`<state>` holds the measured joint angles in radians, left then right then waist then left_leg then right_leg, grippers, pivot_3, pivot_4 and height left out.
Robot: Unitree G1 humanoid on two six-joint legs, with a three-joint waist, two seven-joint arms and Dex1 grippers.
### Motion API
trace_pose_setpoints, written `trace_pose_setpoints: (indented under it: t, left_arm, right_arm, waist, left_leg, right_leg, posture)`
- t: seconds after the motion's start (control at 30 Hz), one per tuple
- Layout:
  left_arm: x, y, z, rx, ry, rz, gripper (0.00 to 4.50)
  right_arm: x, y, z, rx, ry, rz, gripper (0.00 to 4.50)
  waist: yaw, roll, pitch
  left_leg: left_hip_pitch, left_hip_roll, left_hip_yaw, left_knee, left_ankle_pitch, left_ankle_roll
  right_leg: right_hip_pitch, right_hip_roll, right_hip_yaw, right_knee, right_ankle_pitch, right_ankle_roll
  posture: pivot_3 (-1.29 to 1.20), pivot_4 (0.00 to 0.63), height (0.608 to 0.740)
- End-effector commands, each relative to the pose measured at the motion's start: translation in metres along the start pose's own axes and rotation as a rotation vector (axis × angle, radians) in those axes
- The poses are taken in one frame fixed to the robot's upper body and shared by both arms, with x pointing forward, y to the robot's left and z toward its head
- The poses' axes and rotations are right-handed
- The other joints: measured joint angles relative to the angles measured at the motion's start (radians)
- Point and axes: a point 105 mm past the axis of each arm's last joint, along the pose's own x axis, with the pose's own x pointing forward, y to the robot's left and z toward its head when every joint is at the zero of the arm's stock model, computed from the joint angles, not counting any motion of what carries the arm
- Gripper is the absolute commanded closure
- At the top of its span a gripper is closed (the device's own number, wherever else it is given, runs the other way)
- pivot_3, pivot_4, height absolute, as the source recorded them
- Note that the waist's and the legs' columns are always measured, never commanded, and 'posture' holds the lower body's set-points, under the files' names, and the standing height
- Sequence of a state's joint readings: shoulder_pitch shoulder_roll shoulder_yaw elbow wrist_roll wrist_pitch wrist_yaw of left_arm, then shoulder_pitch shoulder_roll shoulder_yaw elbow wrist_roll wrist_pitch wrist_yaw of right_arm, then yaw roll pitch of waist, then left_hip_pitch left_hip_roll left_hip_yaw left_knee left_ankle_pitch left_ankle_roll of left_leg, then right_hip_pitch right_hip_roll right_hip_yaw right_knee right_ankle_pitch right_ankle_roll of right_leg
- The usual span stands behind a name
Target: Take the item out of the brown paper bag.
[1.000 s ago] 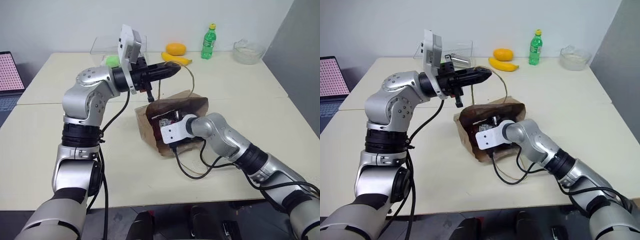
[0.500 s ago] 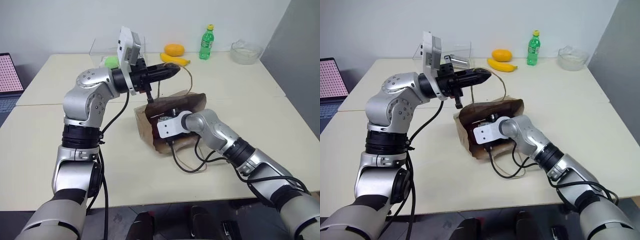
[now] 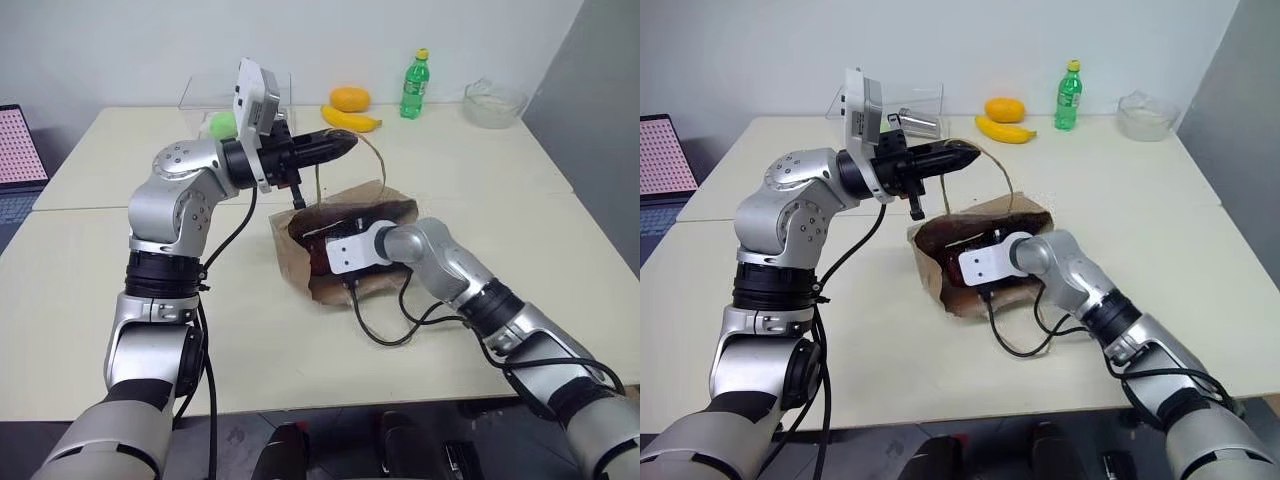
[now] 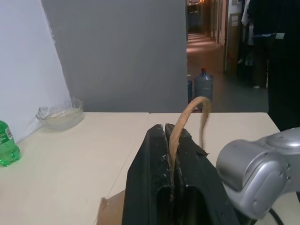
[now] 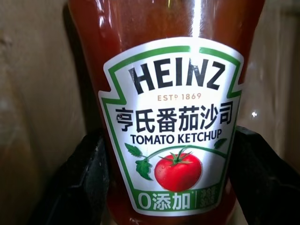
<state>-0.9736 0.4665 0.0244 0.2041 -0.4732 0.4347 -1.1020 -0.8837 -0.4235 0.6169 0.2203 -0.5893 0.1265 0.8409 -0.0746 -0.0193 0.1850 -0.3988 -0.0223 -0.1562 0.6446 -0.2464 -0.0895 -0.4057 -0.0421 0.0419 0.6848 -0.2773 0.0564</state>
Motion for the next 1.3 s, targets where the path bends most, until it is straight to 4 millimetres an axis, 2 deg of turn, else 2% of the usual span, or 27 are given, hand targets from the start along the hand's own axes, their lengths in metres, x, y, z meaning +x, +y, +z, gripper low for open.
trace_pose_setpoints:
  t: [0.03,0.13,0.23,0.47,0.87,1.0,1.07,1.17,1.2,1.3]
  left_arm:
    - [0.0,0.002,0.007,0.047,-0.011,0.006,4.5]
    - [0.001,0.004,0.006,0.053,-0.007,0.015,4.5]
    - [0.001,0.007,0.004,0.058,-0.001,0.021,4.5]
    - [0.004,0.014,0.003,0.075,0.008,0.053,4.5]
    - [0.009,0.021,-0.001,0.078,0.022,0.085,4.5]
    - [0.011,0.022,0.0,0.081,0.019,0.091,4.5]
    - [0.01,0.022,0.0,0.083,0.021,0.093,4.5]
    - [0.01,0.022,-0.001,0.083,0.024,0.095,4.5]
    - [0.01,0.022,-0.001,0.084,0.025,0.096,4.5]
    - [0.009,0.023,-0.002,0.084,0.028,0.098,4.5]
  right_arm:
    - [-0.023,-0.019,0.016,-0.005,-0.069,-0.066,1.38]
    - [-0.038,-0.016,0.026,0.028,-0.13,-0.053,1.38]
    - [-0.055,-0.021,0.034,0.065,-0.193,-0.055,1.38]
    - [-0.088,-0.027,0.041,0.184,-0.348,-0.007,1.38]
    - [-0.165,-0.061,0.082,0.543,-0.798,-0.014,1.38]
    - [-0.193,-0.084,0.089,0.69,-0.954,-0.087,1.38]
    - [-0.208,-0.104,0.08,0.752,-0.99,-0.205,1.38]
    - [-0.232,-0.132,0.042,0.826,-0.941,-0.437,1.38]
    - [-0.236,-0.136,0.029,0.833,-0.893,-0.492,1.38]
    - [-0.234,-0.131,-0.03,0.826,-0.603,-0.625,1.38]
  waist:
    - [-0.003,0.0,0.0]
    - [-0.007,0.0,0.0]
    - [-0.007,0.0,0.0]
    - [-0.007,0.0,0.0]
    - [-0.006,0.0,0.0]
    - [-0.006,0.0,0.0]
    - [-0.006,0.0,0.0]
    - [-0.004,0.0,0.0]
    - [-0.001,0.0,0.0]
    - [0.017,0.0,0.0]
  left_leg:
    - [0.0,0.0,0.0,0.0,0.0,0.0]
    - [0.0,0.0,0.0,-0.001,0.0,0.0]
    - [0.0,0.0,0.0,-0.001,0.0,0.0]
    - [0.0,0.0,0.0,0.0,0.0,0.0]
    - [-0.001,0.0,-0.001,0.0,-0.001,0.002]
    - [-0.001,0.0,-0.001,0.0,-0.001,0.002]
    - [-0.001,0.0,-0.001,-0.001,-0.001,0.002]
    - [-0.001,0.0,-0.001,-0.001,-0.001,0.002]
    - [-0.001,-0.001,-0.001,-0.001,-0.001,0.003]
    - [-0.001,-0.001,0.0,-0.001,-0.003,0.005]
  right_leg:
    - [0.0,0.0,0.0,0.0,0.0,0.0]
    - [0.0,0.0,0.0,-0.001,0.0,0.0]
    - [0.0,0.0,0.0,-0.001,0.0,0.0]
    - [0.0,0.0,0.0,-0.001,0.0,0.0]
    - [0.0,0.0,0.0,-0.001,0.0,0.0]
    - [0.0,0.0,0.0,-0.001,0.0,0.0]
    - [0.0,0.0,0.0,-0.001,0.0,0.0]
    - [0.0,0.0,0.0,-0.001,0.0,0.0]
    - [0.0,-0.001,0.0,-0.001,0.0,0.0]
    - [0.001,-0.001,0.0,-0.002,0.0,0.0]
  posture:
    - [0.0,0.15,0.74]
    - [0.0,0.15,0.74]
    - [0.0,0.15,0.74]
    - [0.0,0.15,0.74]
    - [0.0,0.15,0.74]
    - [0.0,0.15,0.74]
    - [0.0,0.15,0.74]
    - [0.0,0.15,0.74]
    - [0.0,0.15,0.74]
    - [0.0,0.15,0.74]
